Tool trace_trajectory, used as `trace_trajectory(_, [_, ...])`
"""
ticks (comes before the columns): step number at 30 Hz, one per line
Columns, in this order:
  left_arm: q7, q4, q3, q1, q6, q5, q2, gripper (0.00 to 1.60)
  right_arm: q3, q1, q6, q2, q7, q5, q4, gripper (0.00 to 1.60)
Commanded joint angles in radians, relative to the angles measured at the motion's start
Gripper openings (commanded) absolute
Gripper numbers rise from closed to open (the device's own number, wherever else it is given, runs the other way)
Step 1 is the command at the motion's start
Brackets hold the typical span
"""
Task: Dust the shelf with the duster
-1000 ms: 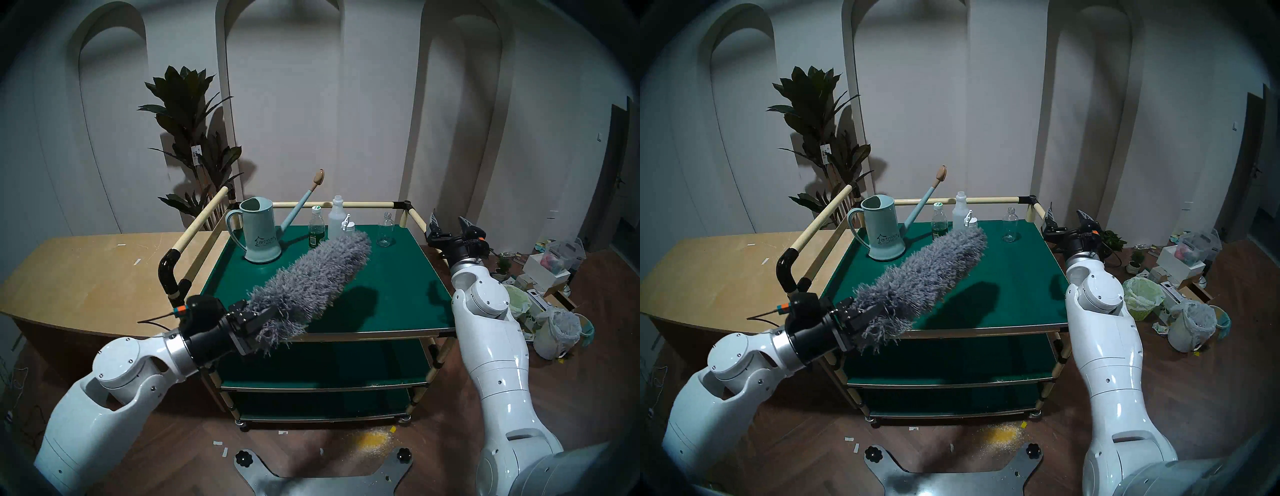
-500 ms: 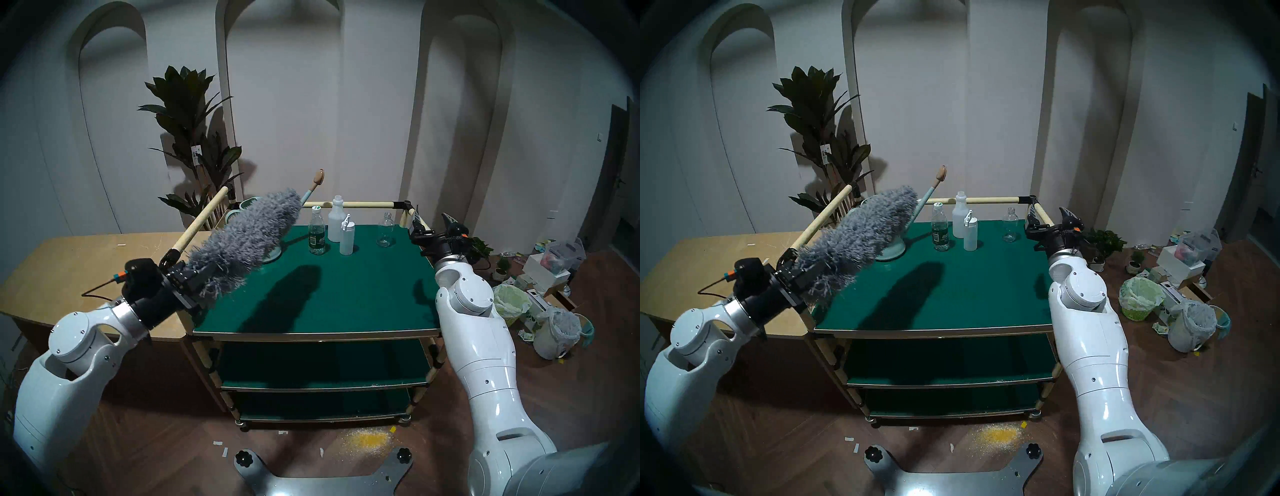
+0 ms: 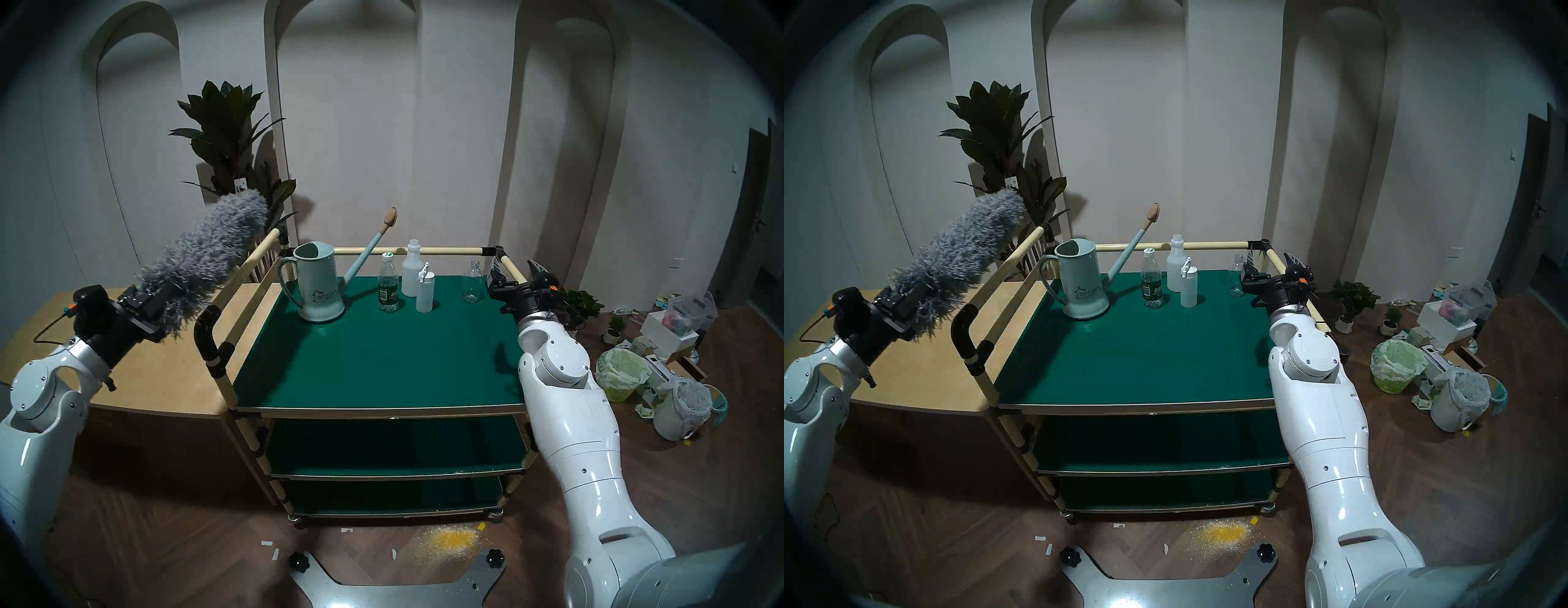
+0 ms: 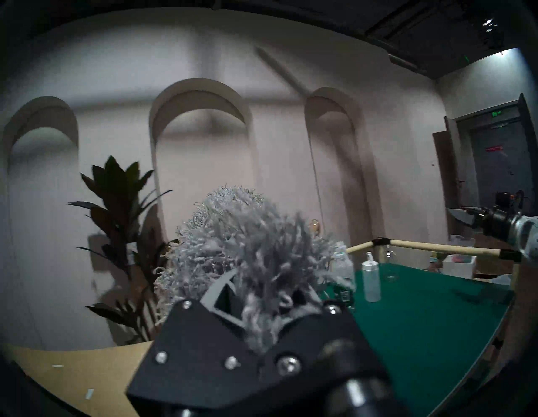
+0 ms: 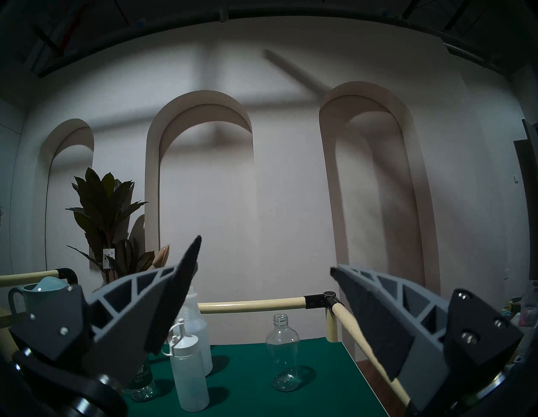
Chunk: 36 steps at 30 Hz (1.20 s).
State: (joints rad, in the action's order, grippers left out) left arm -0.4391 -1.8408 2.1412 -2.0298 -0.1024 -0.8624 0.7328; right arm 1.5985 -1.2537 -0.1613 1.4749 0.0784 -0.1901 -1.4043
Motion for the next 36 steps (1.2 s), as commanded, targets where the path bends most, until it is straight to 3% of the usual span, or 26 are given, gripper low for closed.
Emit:
trace_trajectory(1, [-0.072,0.038,0.149,-0.054,-0.014,0.003,-0.020,0.00,-0.011,-0.002,-0.016,0.020,-0.016,0.008,-0.042,1.60])
trace_trajectory(4, [-0.105,0.062,0.171,-0.074,-0.010,0.011,-0.027,0.00,-0.015,-0.006,-0.017,0.023,-0.024,0.013,-0.049,1.60])
trace_trajectory(6, [-0.174,0.077,0.231,-0.144,0.013,0.027,-0.038,0.00,-0.022,-0.013,-0.017,0.029,-0.040,0.022,-0.062,1.60])
trace_trajectory(11, [-0.240,0.151,0.205,-0.150,0.009,0.076,-0.064,0.00,-0.028,-0.022,-0.015,0.036,-0.062,0.033,-0.078,1.60])
trace_trajectory(17, [-0.105,0.277,0.050,-0.014,-0.046,0.128,-0.091,0.00,-0.042,-0.034,-0.009,0.042,-0.082,0.043,-0.091,1.60])
trace_trajectory(22, [-0.040,0.317,0.020,0.017,-0.053,0.107,-0.101,0.00,-0.048,-0.035,-0.009,0.041,-0.088,0.047,-0.089,1.60])
trace_trajectory(25, [0.035,0.350,-0.051,0.059,-0.065,0.083,-0.117,0.00,-0.054,-0.035,-0.008,0.041,-0.101,0.054,-0.091,1.60])
trace_trajectory(28, [0.061,0.365,-0.091,0.067,-0.081,0.078,-0.129,0.00,-0.056,-0.035,-0.008,0.041,-0.107,0.058,-0.092,1.60])
trace_trajectory(30, [0.097,0.391,-0.163,0.106,-0.103,0.073,-0.133,0.00,-0.059,-0.035,-0.007,0.040,-0.117,0.064,-0.093,1.60])
trace_trajectory(36, [0.112,0.452,-0.280,0.162,-0.148,0.052,-0.132,0.00,-0.065,-0.038,-0.009,0.038,-0.137,0.080,-0.100,1.60])
